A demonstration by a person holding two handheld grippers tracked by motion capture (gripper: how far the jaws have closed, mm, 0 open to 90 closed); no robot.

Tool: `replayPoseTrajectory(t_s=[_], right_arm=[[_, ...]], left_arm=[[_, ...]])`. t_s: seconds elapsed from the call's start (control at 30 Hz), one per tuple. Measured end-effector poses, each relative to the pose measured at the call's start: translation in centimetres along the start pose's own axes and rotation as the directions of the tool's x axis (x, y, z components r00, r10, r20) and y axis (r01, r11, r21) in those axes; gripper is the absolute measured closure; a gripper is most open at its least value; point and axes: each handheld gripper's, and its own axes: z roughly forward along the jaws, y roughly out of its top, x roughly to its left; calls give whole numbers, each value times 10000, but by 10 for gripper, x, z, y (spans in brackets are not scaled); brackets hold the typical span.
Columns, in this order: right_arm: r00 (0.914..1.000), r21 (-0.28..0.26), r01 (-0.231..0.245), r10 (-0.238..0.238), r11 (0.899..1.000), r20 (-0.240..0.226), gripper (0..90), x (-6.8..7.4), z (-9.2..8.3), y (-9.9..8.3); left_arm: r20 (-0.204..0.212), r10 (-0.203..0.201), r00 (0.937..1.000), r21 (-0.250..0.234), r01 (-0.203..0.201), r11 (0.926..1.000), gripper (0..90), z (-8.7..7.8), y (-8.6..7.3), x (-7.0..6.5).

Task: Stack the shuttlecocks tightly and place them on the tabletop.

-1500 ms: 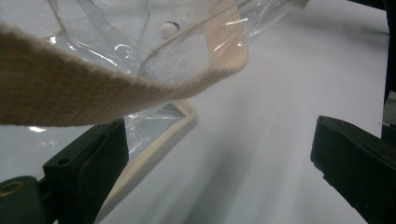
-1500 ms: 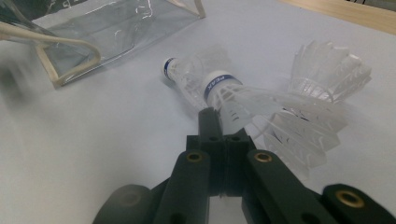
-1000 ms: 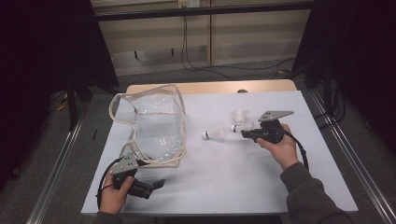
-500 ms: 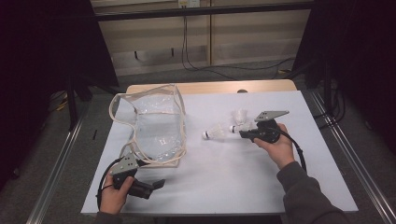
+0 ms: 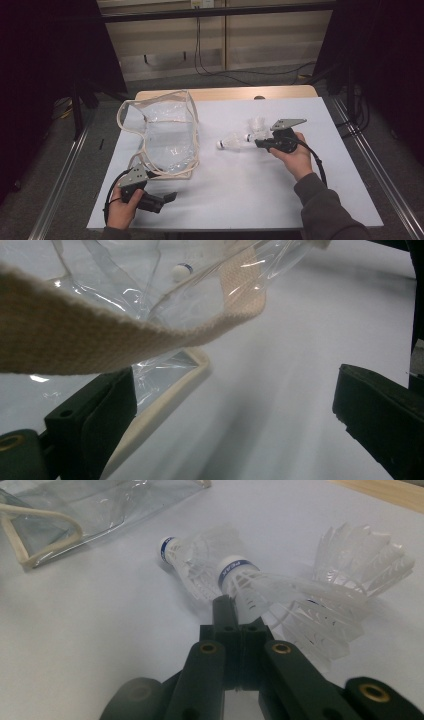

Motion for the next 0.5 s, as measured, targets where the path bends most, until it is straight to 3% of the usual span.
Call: replayPoseTrajectory(t_s=[0.5], right_arm=[[9996,58,204,-203,9998,-206,897,6,11,9]], left_arm=[[-2,27,10000,27,-27,10000,40,0,-1,0]])
